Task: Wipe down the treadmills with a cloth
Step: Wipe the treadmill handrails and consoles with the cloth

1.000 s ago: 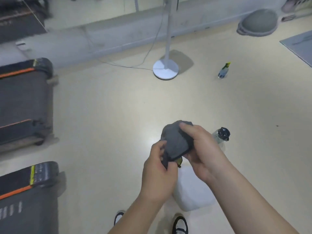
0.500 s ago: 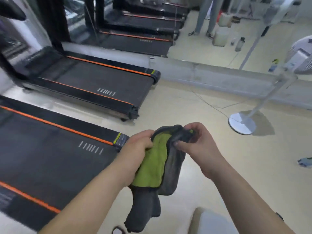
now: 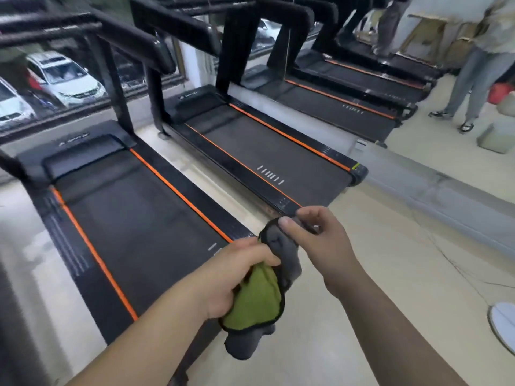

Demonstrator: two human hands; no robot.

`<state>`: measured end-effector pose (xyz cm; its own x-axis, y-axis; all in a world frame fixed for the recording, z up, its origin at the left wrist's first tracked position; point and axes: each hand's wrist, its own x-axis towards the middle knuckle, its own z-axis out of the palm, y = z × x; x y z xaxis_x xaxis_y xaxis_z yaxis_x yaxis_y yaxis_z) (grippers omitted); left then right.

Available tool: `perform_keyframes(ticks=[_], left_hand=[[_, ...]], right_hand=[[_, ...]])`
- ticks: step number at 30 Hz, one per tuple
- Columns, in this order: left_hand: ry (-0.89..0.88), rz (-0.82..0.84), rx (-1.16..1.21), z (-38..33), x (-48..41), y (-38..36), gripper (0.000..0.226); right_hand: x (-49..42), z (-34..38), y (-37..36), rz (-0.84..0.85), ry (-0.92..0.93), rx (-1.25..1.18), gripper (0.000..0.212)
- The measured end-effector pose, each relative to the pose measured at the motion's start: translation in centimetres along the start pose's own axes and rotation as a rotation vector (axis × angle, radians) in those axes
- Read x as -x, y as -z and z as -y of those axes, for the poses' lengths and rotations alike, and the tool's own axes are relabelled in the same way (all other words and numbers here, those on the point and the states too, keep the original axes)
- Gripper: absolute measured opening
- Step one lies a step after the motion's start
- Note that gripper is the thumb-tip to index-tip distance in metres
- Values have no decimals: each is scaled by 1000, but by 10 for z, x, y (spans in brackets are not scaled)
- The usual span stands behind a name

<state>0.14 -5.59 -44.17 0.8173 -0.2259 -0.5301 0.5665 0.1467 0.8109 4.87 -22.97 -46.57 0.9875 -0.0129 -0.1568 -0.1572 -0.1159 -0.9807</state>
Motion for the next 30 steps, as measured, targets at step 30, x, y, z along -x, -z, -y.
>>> perform_keyframes(ticks=[30], left_hand=[[-96,-749,505,0,-56,248,51]], right_hand=[[-235,76,-255,740,237,281,36]])
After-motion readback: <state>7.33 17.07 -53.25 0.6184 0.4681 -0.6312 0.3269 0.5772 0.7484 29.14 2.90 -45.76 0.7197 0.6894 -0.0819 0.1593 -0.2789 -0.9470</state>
